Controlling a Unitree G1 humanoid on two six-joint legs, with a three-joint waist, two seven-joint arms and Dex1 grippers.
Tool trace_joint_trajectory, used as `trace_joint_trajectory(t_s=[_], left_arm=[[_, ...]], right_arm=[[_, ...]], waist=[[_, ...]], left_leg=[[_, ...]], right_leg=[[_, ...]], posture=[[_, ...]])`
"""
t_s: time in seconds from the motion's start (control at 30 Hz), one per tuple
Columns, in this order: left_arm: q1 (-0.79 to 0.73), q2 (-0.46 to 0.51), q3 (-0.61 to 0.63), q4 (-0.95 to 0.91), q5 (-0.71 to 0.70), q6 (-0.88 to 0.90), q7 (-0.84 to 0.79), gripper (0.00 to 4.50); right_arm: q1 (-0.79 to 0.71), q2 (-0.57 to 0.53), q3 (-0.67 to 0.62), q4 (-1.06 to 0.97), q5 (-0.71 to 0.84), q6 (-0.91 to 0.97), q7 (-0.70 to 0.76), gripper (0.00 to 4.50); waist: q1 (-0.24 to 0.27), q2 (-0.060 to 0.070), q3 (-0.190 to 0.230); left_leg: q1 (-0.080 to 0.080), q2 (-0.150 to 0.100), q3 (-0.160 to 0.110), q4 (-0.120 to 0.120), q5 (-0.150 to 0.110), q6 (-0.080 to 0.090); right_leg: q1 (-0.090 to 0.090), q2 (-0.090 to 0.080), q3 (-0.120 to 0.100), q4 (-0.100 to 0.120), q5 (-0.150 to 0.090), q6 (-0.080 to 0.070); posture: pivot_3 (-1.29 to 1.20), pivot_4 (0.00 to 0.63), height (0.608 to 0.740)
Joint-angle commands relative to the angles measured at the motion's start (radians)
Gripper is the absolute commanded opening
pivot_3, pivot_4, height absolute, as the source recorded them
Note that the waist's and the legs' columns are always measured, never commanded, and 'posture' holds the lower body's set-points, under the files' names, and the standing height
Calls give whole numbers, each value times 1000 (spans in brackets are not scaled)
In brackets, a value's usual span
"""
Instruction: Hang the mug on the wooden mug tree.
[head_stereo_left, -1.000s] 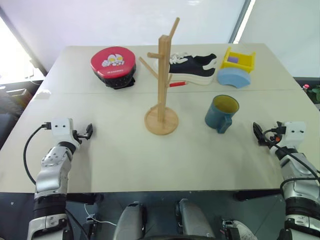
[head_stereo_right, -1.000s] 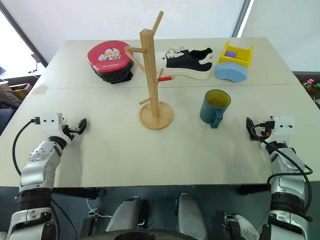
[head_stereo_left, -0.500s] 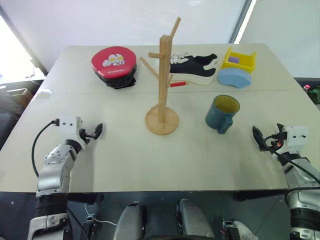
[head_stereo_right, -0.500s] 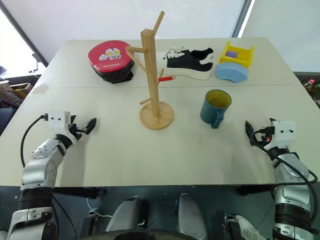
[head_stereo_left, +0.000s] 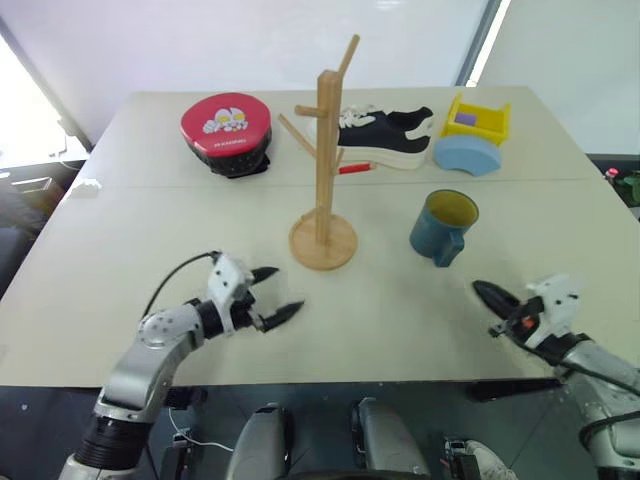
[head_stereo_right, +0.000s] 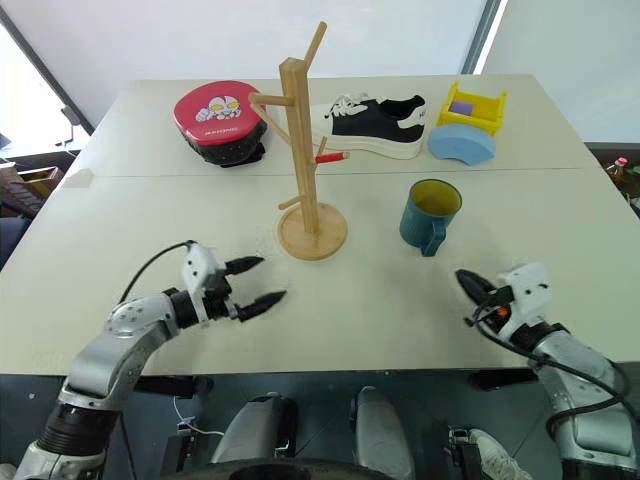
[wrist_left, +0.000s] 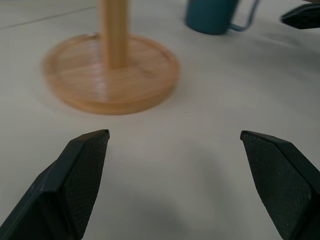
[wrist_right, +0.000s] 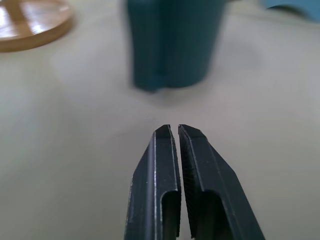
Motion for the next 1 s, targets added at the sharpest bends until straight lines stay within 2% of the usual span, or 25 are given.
trace_joint_trajectory(t_s=[0.03,0.33,0.63,0.8,1.0], left_arm=[[-17,15,-50,-76,-12,-13,-59,4500],[-79,-14,-103,-60,19,-25,-62,4500],[-80,-16,-103,-68,13,-24,-58,4500],[-80,-16,-101,-65,16,-27,-55,4500],[-84,-25,-103,-58,13,-23,-49,4500]], right_arm=[[-35,23,47,-76,-24,-11,-26,57],[-179,126,109,34,-122,-59,-158,57],[-201,152,49,98,-104,-89,-207,57],[-215,148,-30,154,-99,-119,-257,57],[-200,140,-54,161,-90,-113,-239,57]], waist=[[0,0,0],[4,0,0],[3,0,0],[2,0,0],[1,0,0]], left_leg=[[0,0,0,0,0,0],[-4,0,0,0,0,0],[-8,-1,0,0,0,0],[-7,-1,0,1,0,0],[-7,-1,0,1,0,0]], right_leg=[[0,0,0,-1,0,0],[-2,0,-1,-4,0,0],[-5,0,-2,-4,1,1],[-4,1,-2,-3,1,1],[-4,2,-2,-2,1,1]], posture=[[0,150,735],[0,150,735],[0,150,735],[0,150,735],[0,150,735]])
